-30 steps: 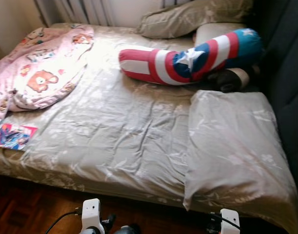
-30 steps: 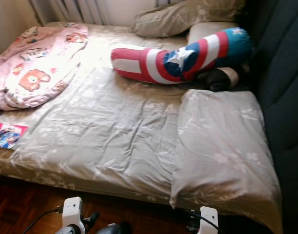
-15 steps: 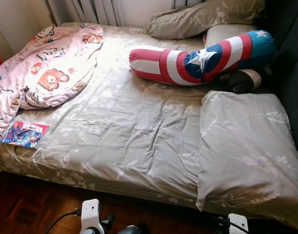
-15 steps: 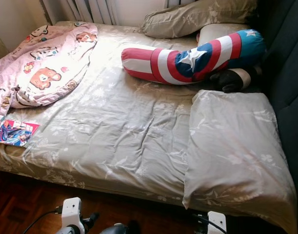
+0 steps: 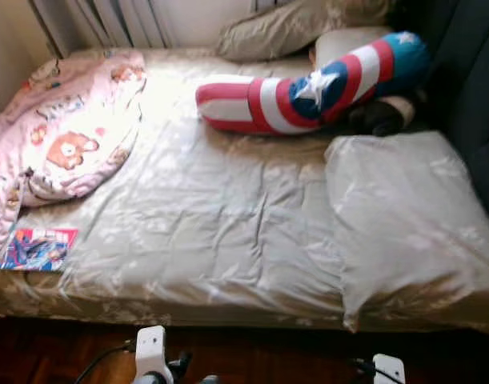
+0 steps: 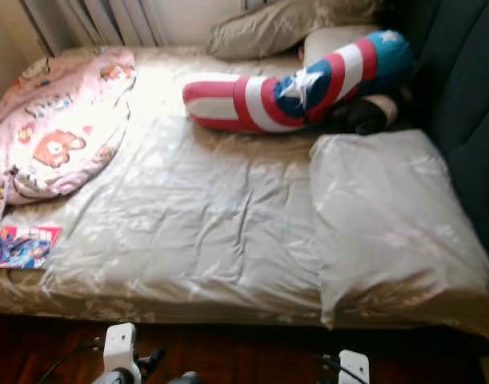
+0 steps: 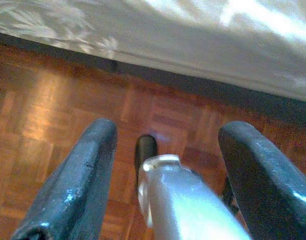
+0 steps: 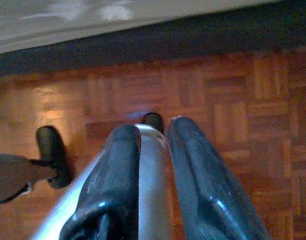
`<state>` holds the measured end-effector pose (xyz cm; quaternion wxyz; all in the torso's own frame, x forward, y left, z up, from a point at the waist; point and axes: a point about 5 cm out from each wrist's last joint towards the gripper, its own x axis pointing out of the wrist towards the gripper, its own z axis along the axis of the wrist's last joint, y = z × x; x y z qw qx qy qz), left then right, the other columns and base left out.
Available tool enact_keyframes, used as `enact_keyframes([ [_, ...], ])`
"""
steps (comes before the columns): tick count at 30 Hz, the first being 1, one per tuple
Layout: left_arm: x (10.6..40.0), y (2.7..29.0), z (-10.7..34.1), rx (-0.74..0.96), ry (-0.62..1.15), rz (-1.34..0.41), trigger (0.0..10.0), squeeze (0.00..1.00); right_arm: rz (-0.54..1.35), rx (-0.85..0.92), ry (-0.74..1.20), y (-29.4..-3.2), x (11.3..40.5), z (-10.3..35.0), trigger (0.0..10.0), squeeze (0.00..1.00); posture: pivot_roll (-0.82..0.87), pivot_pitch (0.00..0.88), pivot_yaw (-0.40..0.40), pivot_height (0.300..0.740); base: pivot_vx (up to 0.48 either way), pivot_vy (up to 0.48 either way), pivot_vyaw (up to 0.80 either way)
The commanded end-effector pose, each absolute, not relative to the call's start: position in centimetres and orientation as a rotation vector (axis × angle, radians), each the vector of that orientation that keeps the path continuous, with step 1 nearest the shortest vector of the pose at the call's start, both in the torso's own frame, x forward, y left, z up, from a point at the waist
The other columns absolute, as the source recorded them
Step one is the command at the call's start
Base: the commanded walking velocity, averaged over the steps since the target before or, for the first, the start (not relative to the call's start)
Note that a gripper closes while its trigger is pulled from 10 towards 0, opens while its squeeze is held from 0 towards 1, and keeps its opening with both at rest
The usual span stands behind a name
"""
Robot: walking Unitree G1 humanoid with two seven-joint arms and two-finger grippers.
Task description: Clean up the room
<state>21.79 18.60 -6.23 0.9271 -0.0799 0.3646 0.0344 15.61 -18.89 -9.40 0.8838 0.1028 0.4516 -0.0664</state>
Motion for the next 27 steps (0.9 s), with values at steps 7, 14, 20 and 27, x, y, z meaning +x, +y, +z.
enact_keyframes([
  [7, 20.2, 18.8, -7.2, -0.153, 0.808, 0.088, 10.0, 0.0, -0.111, 0.214, 0.955, -17.0, 16.2, -9.4, 10.0, 0.0, 0.04, 0.181, 0.043, 0.74, 0.0, 0.48, 0.0],
  [14, 20.2, 18.8, -7.2, -0.158, 0.814, 0.095, 10.0, 0.0, -0.116, 0.2, 0.95, -18.5, 16.4, -9.2, 10.0, 0.0, 0.04, 0.183, 0.04, 0.74, 0.0, 0.48, 0.0],
  [20, 20.0, 19.0, -7.3, -0.159, 0.815, 0.103, 10.0, 0.0, -0.134, 0.197, 0.938, -21.3, 16.0, -8.9, 10.0, 0.0, 0.04, 0.185, 0.037, 0.74, 0.0, 0.48, 0.0],
  [27, 19.9, 19.1, -7.3, -0.161, 0.817, 0.107, 10.0, 0.0, -0.123, 0.191, 0.945, -21.3, 15.9, -8.9, 10.0, 0.0, 0.04, 0.181, 0.036, 0.74, 0.0, 0.48, 0.0],
])
